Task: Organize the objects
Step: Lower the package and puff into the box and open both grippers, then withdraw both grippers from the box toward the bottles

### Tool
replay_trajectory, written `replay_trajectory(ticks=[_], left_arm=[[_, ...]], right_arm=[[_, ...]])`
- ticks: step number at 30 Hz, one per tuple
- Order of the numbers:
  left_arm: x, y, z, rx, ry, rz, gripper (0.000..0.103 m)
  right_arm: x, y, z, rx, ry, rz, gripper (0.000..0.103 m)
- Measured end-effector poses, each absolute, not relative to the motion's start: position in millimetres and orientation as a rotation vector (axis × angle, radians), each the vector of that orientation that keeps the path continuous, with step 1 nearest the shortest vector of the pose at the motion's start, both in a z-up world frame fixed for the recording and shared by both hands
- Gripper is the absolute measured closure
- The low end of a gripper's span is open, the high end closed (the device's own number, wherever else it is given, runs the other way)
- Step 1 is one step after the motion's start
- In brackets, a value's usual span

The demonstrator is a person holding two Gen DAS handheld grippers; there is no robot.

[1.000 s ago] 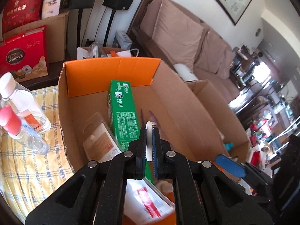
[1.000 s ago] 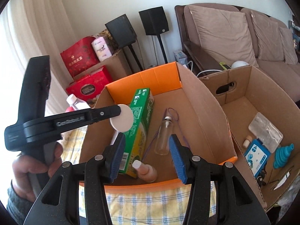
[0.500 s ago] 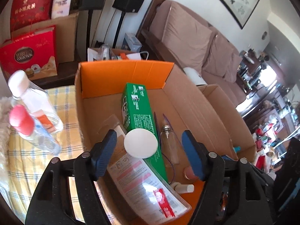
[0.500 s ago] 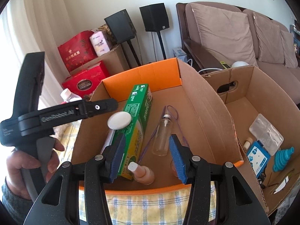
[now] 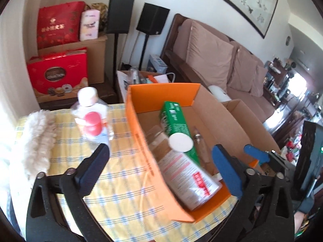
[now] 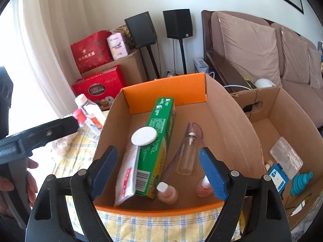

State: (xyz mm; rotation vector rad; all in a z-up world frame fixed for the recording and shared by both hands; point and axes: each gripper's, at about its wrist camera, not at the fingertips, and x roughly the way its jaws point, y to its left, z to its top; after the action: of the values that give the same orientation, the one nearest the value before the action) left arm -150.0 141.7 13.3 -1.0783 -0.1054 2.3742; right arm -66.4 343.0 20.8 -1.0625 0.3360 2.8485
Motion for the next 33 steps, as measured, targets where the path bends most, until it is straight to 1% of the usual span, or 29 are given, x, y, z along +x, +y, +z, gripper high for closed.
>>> replay_trajectory(ticks=[2,3,4,12,20,25,30,33], left_arm=[[-147,132,13,-1.073,-0.094,2.403,0.0],[-145,128,14,-1.071,-0.085,2.415,0.0],[-143,123,14,-1.067,-0.079,2.432,0.0],[-133,88,6,-1.073,-0.109,2.483,0.0],[-140,55,5,-1.069,-0.156,2.541,0.0],[-155,51,2,-1.019,-0.173,2.585,0.0],[-178,59,-14,-1.007,-0.163,2.587,0.0],[-188,65,-23,-0.969,-0.164,2.584,0.001]], right_arm=[[-69,339,22,-1.06,0.321,2.852,0.009],[-70,338,22,-1.063,0.317,2.853,0.004],[-70,336,23,-1.061,0.315,2.859,0.0],[-78,317,31,-1.066,0.239,2.882,0.001],[-98,297,41,-1.096,0.229,2.938,0.001],[-126,284,53,-1.102,0.235,2.986,0.001],[-161,272,64,-1.142,0.27,3.028,0.001],[-186,262,65,-1.157,0.258,3.065,0.001]])
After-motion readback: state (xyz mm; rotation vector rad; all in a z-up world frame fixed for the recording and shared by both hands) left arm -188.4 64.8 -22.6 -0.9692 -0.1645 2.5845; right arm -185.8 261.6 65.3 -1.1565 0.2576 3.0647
